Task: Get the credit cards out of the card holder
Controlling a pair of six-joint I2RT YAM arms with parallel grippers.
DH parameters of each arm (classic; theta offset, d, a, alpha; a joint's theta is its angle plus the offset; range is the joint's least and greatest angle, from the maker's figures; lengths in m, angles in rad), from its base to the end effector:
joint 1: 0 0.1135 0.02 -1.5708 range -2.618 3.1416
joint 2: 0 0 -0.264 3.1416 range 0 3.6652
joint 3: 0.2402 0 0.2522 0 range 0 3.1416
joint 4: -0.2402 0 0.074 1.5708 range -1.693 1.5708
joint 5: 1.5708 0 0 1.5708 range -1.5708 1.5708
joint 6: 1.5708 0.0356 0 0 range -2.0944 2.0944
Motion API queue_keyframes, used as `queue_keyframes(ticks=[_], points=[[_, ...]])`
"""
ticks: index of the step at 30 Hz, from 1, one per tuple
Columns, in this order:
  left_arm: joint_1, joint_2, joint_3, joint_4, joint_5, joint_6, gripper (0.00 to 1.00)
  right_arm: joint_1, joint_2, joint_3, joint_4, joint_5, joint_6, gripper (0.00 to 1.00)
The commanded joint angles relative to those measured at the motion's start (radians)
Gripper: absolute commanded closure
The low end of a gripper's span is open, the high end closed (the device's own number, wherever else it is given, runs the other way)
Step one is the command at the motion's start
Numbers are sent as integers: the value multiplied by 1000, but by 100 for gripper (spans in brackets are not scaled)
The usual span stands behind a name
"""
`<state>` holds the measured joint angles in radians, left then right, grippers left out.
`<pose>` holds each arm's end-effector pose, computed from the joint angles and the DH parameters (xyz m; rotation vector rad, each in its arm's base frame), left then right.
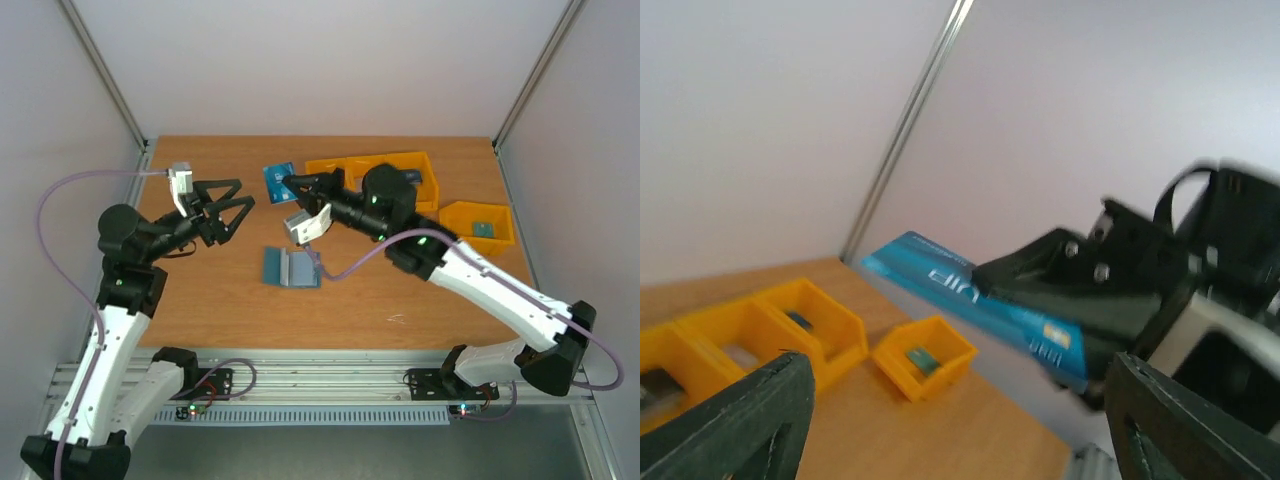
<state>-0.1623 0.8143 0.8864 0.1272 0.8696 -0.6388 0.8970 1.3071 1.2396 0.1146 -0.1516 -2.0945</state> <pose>0.1672 -0.0549 0.4022 0.4304 1.5080 -1.2333 0.1884 0.2446 0.4169 -1.5841 -0.0070 -0.8339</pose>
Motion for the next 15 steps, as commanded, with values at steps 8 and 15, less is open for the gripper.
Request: queue_keyframes(ticks=[8, 15], points=[[-18, -114, 14, -103, 187, 594, 30, -133, 172, 713, -1302, -494, 716, 99], [-60, -113, 12, -123, 187, 670, 45, -167, 377, 1043, -1479, -787, 994, 99]])
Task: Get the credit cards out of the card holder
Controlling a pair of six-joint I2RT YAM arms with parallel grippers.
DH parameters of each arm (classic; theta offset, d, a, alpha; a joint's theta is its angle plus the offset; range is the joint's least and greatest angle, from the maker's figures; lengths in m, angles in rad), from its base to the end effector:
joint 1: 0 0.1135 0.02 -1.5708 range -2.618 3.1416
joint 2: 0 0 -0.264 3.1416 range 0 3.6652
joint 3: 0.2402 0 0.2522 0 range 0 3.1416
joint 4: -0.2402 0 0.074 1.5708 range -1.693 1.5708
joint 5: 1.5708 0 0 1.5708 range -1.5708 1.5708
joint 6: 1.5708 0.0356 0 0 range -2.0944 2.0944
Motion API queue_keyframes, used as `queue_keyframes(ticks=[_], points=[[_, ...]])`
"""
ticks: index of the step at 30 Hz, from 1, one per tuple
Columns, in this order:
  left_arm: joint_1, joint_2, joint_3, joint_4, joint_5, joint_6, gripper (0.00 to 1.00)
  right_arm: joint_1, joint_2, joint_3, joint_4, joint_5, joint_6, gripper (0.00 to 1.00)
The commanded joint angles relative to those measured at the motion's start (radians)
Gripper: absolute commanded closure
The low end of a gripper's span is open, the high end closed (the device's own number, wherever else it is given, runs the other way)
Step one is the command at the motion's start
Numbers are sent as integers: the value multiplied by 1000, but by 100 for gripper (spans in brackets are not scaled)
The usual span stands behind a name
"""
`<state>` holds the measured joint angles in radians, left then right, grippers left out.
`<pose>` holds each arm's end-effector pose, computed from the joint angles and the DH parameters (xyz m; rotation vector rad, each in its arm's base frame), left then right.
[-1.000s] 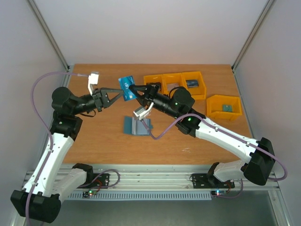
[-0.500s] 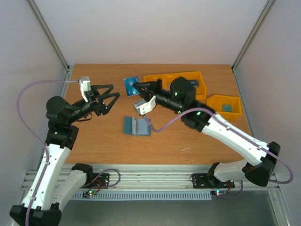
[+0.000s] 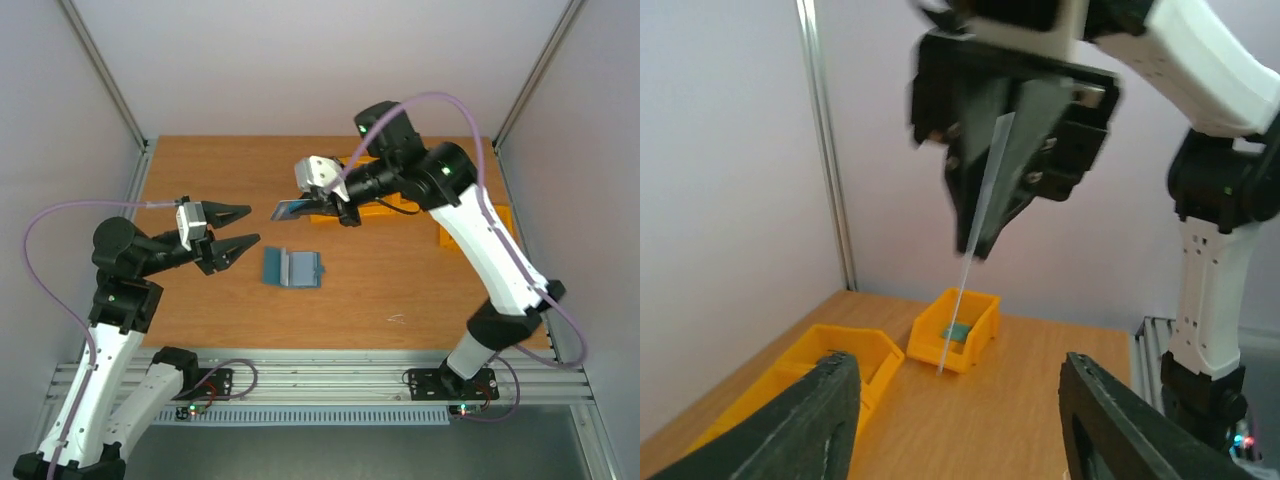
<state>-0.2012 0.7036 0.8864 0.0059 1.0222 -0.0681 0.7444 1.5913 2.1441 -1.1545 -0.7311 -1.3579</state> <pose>0.1307 -0.0577 0.4052 0.9482 1.2157 -0.9163 0.1937 0.2107 0.5002 -1.9261 0.6401 0.4097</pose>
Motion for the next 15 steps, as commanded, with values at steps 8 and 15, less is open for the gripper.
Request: queue_keyframes(ticks=[8, 15], points=[[-73, 16, -7, -71, -42, 152, 56, -2, 144, 175, -198, -271, 381, 99], [-102, 37, -7, -46, -48, 120, 68, 29, 141, 169, -197, -238, 385, 99]])
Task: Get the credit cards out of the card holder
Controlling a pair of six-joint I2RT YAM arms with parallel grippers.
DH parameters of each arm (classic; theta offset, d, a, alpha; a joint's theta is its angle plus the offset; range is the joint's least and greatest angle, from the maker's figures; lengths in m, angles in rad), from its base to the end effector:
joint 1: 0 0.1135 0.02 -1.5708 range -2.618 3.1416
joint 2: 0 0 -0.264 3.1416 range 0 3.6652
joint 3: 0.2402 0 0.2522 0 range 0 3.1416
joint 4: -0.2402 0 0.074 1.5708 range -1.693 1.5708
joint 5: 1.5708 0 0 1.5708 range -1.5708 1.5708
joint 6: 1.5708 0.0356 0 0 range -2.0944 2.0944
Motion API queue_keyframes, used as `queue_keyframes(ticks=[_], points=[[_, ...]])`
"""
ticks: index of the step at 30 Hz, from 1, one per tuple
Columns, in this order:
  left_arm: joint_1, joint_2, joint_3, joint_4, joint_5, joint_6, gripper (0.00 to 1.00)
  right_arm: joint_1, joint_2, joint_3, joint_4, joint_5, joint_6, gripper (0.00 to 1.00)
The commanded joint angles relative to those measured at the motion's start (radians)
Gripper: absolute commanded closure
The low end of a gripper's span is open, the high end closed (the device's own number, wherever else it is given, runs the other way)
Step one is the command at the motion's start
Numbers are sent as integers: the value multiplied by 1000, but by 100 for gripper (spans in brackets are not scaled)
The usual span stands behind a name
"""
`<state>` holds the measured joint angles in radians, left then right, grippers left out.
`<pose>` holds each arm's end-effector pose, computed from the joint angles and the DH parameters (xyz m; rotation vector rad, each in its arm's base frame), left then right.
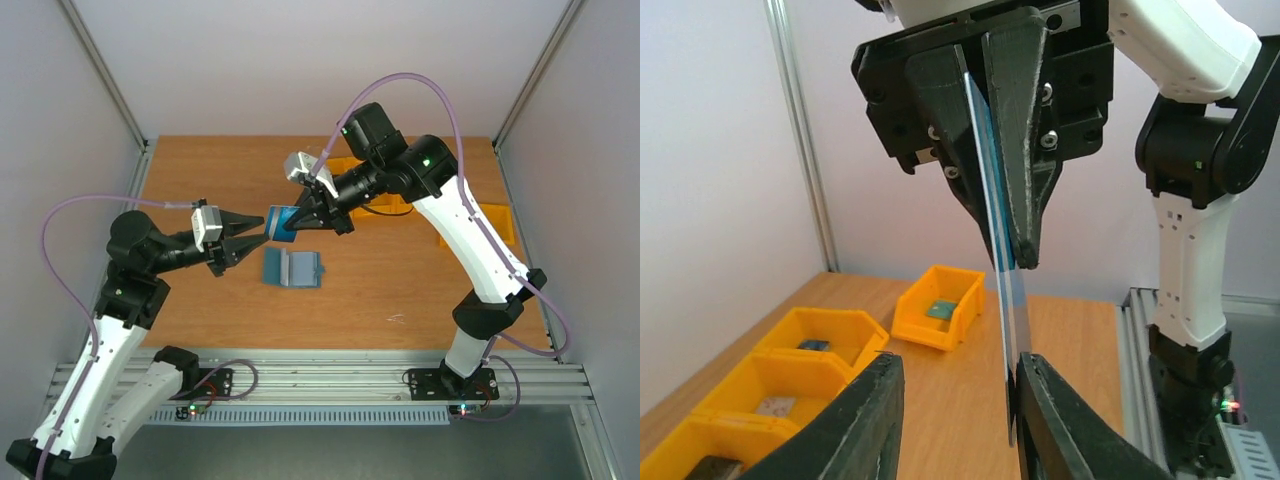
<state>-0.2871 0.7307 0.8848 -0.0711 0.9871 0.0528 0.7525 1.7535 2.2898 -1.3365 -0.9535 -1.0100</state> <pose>0.1350 -0.0708 0.3943 1.0278 1.2228 -0.9119 0.2092 0.2356 0.4820 -1.8972 0.9951 0.9648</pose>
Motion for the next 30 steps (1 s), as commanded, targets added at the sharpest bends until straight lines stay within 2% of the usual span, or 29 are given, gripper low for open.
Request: queue_keyframes(ticks=[1, 4, 7, 8, 9, 11, 13, 15, 18, 22, 30], points=[[-21, 11, -6, 36, -3, -3, 70, 26, -22, 25, -10, -3, 41, 99], [-37, 14, -6, 25, 25, 18, 77, 30, -23, 26, 7, 7, 53, 99], [-44, 16, -9, 31, 25, 26, 97, 30, -23, 25, 18, 18, 62, 99], [-46, 18, -12, 45, 26, 22, 99, 30, -23, 25, 20, 17, 66, 99], [-47, 18, -15, 58, 27, 4, 100, 31, -23, 26, 27, 17, 75, 93], [-46, 17, -25, 150, -5, -68, 100, 31, -29, 15, 57, 23, 104, 73], [-47, 9, -37, 240, -102, -219, 100, 23, -52, -31, 114, 6, 136, 66], [-46, 1, -41, 296, -170, -311, 100, -10, -98, -125, 230, -43, 202, 63], [-46, -8, -41, 324, -154, -329, 100, -61, -199, -321, 503, -108, 368, 63], [-47, -12, -43, 350, -126, -349, 100, -75, -304, -534, 849, -49, 519, 60], [-53, -6, -41, 381, -141, -384, 100, -65, -367, -707, 1147, 31, 725, 57]])
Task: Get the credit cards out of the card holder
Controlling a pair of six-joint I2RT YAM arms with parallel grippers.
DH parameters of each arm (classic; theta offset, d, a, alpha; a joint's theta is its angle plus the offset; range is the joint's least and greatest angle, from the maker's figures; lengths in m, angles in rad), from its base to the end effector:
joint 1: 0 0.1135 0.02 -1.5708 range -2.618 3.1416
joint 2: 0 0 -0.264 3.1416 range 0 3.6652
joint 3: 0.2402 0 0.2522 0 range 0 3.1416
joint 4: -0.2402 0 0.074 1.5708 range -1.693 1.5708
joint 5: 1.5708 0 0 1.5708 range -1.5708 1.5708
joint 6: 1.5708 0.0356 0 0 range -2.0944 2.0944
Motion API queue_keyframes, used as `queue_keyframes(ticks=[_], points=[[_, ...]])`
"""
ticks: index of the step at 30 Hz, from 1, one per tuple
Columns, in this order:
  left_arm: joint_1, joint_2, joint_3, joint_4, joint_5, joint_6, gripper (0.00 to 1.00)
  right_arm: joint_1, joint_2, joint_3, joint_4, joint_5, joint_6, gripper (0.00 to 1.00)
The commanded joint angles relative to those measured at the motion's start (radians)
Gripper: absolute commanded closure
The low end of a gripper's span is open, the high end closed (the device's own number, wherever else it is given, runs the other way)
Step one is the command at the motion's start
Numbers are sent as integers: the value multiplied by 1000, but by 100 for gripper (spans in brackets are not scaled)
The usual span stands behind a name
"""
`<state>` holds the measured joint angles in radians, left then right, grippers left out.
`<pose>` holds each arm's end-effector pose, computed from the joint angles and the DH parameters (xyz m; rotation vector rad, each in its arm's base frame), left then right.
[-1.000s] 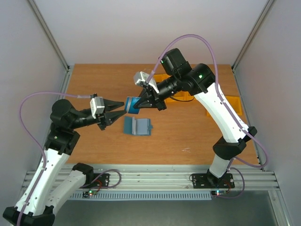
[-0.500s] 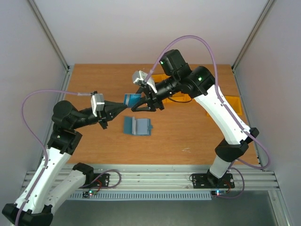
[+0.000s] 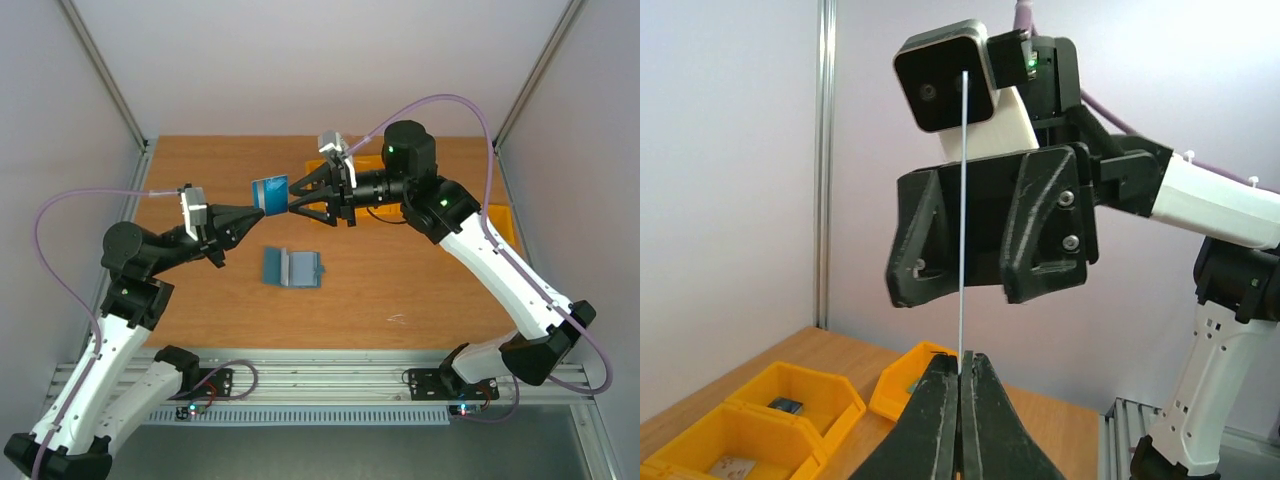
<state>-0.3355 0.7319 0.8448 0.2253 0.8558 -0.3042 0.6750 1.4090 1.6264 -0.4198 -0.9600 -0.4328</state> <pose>0.1347 -0.0755 0.4094 0.7944 1.1924 -1.0563 0.2130 0.2079 0.4665 -1.4662 1.0365 1.0170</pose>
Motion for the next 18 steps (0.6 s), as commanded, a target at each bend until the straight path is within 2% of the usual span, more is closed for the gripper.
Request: queue_keyframes(ticks=[1, 4, 12, 17, 18], points=[[-6, -6, -1, 85, -10, -27, 100, 18, -19, -44, 238, 48, 155, 57], [-11, -3, -1, 84, -10, -27, 100, 29, -4, -40, 280, 54, 183, 62], [-13, -6, -5, 74, -20, -29, 100, 32, 12, -31, 286, 19, 196, 98], [-13, -6, -12, 51, -73, -32, 100, 31, 3, -12, 219, 9, 141, 99], [-13, -9, -15, 36, -112, -36, 89, 24, 3, 1, 185, 17, 115, 99]])
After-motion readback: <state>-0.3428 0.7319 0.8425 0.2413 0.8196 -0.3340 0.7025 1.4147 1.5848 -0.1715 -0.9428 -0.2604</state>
